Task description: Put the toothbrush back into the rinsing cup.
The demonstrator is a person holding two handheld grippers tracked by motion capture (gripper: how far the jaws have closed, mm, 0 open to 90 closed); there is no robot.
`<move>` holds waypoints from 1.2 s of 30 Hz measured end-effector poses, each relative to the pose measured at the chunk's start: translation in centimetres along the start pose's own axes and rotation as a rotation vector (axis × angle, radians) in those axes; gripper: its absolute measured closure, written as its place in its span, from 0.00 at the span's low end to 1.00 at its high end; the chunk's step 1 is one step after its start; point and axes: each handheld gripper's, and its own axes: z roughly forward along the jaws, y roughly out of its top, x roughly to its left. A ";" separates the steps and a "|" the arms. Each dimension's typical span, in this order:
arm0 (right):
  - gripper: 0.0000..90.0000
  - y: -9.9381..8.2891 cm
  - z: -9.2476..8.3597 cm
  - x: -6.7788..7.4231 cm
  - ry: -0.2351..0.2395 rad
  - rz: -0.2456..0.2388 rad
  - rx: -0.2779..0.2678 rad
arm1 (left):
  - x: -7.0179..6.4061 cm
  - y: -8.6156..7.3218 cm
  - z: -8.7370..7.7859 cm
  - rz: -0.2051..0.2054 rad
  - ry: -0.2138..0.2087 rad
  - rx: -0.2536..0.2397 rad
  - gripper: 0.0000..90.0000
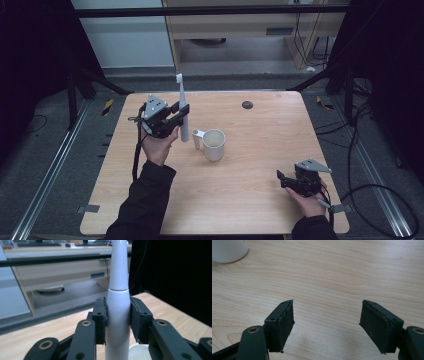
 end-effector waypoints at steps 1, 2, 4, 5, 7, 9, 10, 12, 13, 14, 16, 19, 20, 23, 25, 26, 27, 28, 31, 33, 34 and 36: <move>0.30 0.0 0.0 0.0 0.000 0.000 0.000 | -0.1 0.1 0.1 -0.001 -0.001 -0.008 0.75; 0.30 0.0 0.0 0.0 0.000 0.000 -0.001 | -0.3 0.2 0.3 0.000 -0.001 -0.015 0.75; 0.30 0.0 0.0 0.0 0.001 0.000 -0.001 | -0.5 0.3 0.6 -0.004 -0.005 -0.029 0.75; 0.30 0.0 0.0 0.0 0.001 0.000 -0.001 | -0.6 0.4 0.7 -0.004 -0.007 -0.036 0.75; 0.30 0.0 0.0 0.0 0.003 -0.001 0.000 | -0.9 0.5 1.0 -0.006 -0.011 -0.046 0.75; 0.30 0.0 0.0 0.0 0.005 -0.001 0.000 | -1.1 0.6 1.3 -0.010 -0.016 -0.056 0.75; 0.30 0.0 0.0 0.0 0.005 -0.001 -0.001 | -1.2 0.6 1.4 -0.013 -0.021 -0.059 0.75; 0.30 0.0 0.0 0.0 0.006 -0.002 -0.001 | -1.5 0.6 1.8 -0.013 -0.025 -0.065 0.75; 0.30 0.0 0.0 0.0 0.006 -0.002 -0.001 | -1.6 0.5 1.9 -0.012 -0.029 -0.066 0.75; 0.30 0.0 0.0 0.0 0.006 -0.001 -0.001 | -1.8 0.5 2.1 -0.011 -0.030 -0.067 0.75; 0.30 0.0 0.0 0.0 0.006 0.000 -0.002 | -2.0 0.4 2.4 -0.010 -0.036 -0.069 0.75; 0.30 0.0 0.0 0.0 0.007 0.002 -0.002 | -2.5 0.4 2.8 -0.008 -0.046 -0.076 0.75; 0.30 0.0 0.0 0.0 0.007 0.002 -0.002 | -2.6 0.3 2.9 -0.007 -0.049 -0.079 0.75; 0.30 0.0 0.0 0.0 0.008 0.003 -0.003 | -2.8 0.2 3.3 -0.007 -0.055 -0.080 0.75; 0.30 0.0 0.0 0.0 0.009 0.002 -0.002 | -3.0 0.1 3.5 -0.008 -0.060 -0.080 0.75; 0.30 0.0 0.0 0.0 0.010 0.002 -0.002 | -3.0 0.0 3.6 -0.009 -0.061 -0.081 0.75; 0.30 0.0 0.0 0.0 0.011 0.003 -0.001 | -3.1 0.0 3.8 -0.011 -0.063 -0.080 0.75; 0.30 0.0 0.0 0.0 0.010 0.003 -0.002 | -3.1 -0.1 3.9 -0.012 -0.066 -0.078 0.75; 0.30 0.0 0.0 0.0 0.011 0.005 -0.002 | -3.3 -0.2 4.2 -0.011 -0.073 -0.075 0.75; 0.30 0.0 0.0 0.0 0.011 0.008 0.000 | -3.4 -0.4 4.4 -0.010 -0.077 -0.072 0.75; 0.30 0.0 0.0 0.0 0.010 0.005 -0.001 | -3.5 -0.4 4.6 -0.009 -0.078 -0.070 0.75; 0.30 0.0 0.0 0.0 0.010 0.004 -0.001 | -3.6 -0.6 4.8 -0.006 -0.080 -0.065 0.75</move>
